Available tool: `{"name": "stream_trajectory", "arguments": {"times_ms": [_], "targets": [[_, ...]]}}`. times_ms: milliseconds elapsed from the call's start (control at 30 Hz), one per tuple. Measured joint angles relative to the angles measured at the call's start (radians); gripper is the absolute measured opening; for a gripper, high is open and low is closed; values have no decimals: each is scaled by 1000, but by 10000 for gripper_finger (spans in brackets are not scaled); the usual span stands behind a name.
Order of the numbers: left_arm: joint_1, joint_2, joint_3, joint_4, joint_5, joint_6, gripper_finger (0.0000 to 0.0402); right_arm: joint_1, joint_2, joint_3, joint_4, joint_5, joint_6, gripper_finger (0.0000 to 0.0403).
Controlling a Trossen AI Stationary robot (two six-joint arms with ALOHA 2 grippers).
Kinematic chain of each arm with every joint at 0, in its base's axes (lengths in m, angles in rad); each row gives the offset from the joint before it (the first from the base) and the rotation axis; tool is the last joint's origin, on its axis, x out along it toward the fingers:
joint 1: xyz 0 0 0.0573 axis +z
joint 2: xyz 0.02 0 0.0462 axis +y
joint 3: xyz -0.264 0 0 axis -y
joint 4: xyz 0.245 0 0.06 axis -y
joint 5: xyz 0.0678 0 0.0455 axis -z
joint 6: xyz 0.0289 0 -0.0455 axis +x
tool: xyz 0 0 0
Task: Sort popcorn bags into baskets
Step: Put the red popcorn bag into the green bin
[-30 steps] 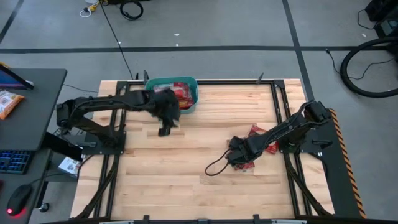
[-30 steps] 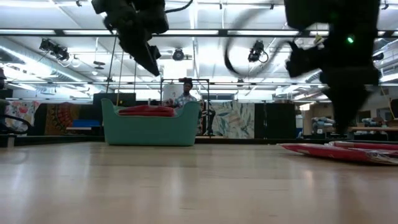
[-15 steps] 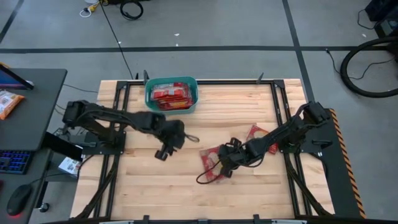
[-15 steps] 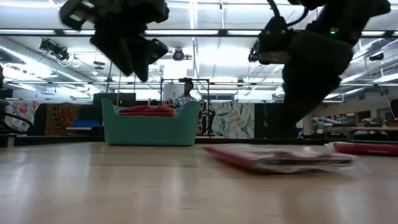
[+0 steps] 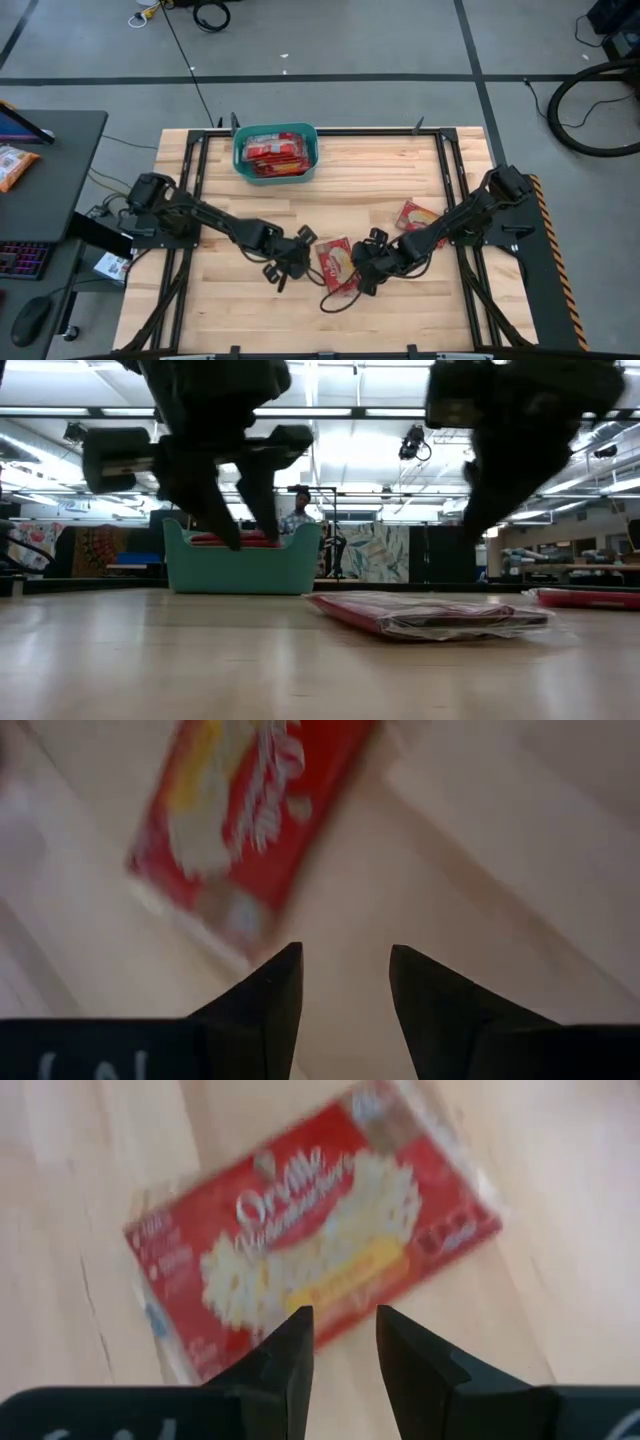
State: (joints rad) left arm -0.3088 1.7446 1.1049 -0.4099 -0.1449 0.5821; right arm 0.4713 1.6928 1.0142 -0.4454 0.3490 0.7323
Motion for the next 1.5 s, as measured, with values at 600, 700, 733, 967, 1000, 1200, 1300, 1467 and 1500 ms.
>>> {"name": "stream_trajectory", "arguments": {"times_ms": [600,700,733,967,1000,1200,1300,1467,1500], "targets": [[-9,184,-1,342,-12,242,156,96,-47,0,-146,68,113,116],[-3,205,0,371,-13,297,156,104,-51,0,-153,80,134,116],[0,212,0,372,-14,302,156,105,-51,0,-148,83,144,116],[38,247,5,384,-15,301,134,125,-51,0,-110,135,192,116],[41,247,5,380,-15,295,122,129,-51,0,-101,138,199,116],[44,235,3,350,-37,239,18,152,-51,0,-86,176,237,116],[44,207,2,282,-39,202,10,163,-51,0,-78,178,258,116],[41,110,-3,119,-94,151,5,177,-51,0,-71,206,262,116],[41,85,-3,87,-118,138,5,177,-51,0,-72,211,262,116]]}}
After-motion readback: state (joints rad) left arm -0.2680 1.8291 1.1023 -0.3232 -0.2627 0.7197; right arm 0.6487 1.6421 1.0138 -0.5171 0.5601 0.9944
